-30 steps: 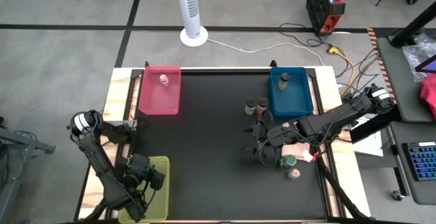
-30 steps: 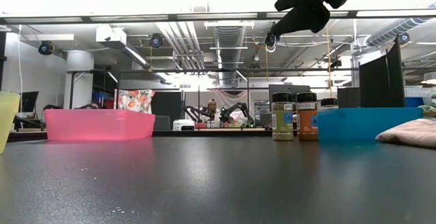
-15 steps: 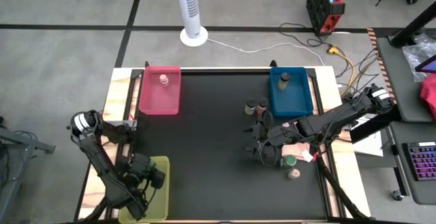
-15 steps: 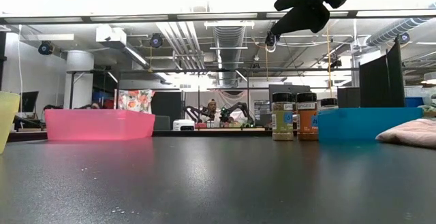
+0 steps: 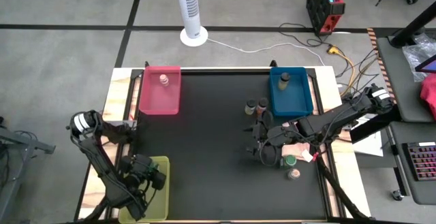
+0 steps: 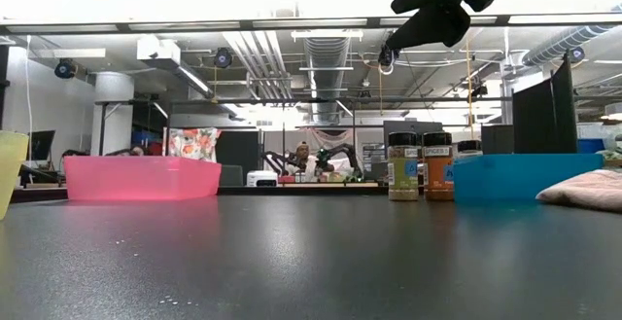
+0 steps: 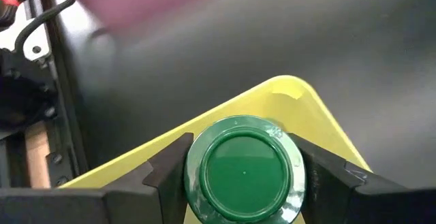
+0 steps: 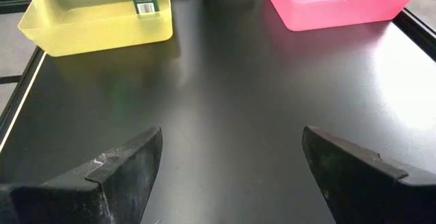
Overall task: Sort spices by type
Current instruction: Put the left green seasoning into the yellow bin, then put the right black seasoning into the blue bin
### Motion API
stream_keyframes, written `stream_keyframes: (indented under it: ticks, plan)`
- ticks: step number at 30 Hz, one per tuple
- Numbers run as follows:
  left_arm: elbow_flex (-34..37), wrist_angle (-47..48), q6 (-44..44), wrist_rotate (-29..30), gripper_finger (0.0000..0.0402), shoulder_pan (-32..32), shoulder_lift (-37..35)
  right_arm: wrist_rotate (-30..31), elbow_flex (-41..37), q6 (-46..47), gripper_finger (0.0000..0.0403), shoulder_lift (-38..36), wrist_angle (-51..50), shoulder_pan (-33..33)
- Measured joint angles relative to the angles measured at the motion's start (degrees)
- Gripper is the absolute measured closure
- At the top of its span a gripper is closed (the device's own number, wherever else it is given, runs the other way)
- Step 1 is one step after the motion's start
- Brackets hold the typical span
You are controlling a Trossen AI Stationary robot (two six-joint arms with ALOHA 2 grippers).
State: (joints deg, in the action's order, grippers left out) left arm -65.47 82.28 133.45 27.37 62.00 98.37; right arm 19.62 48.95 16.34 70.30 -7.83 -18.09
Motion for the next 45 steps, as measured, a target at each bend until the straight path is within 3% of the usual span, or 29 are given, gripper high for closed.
stream_keyframes:
  ticks: [14, 24, 29, 33, 41, 45]
  plan:
    - [-0.3, -0.6, -2.0, 0.6, 0.0143, 0.1, 0.0, 0.0, 0.0, 0.1, 0.0049, 0.0, 0.0, 0.0]
    - [-8.9, 7.8, -6.2, 1.0, 0.0131, 0.1, -0.1, 0.0, 0.0, 0.2, 0.0049, -0.3, 0.2, 0.0]
    - [-11.6, 7.8, -11.8, 5.5, 0.0132, -0.8, -0.9, -0.1, 0.6, 1.9, 0.005, -0.7, -0.3, 0.5]
    - [-14.8, 7.8, -21.6, 7.6, 0.0137, -2.1, -0.9, 0.0, 3.5, 5.3, 0.0055, -1.0, -5.7, 0.8]
    - [-19.6, 7.8, -39.3, 26.6, 0.0156, -4.5, -1.0, -0.1, 9.4, 18.5, 0.0074, -1.0, -21.2, 0.8]
    - [-19.8, 7.7, -49.6, 30.0, 0.017, -6.7, -1.0, -0.1, 12.3, 27.1, 0.0081, -0.9, -30.9, 0.8]
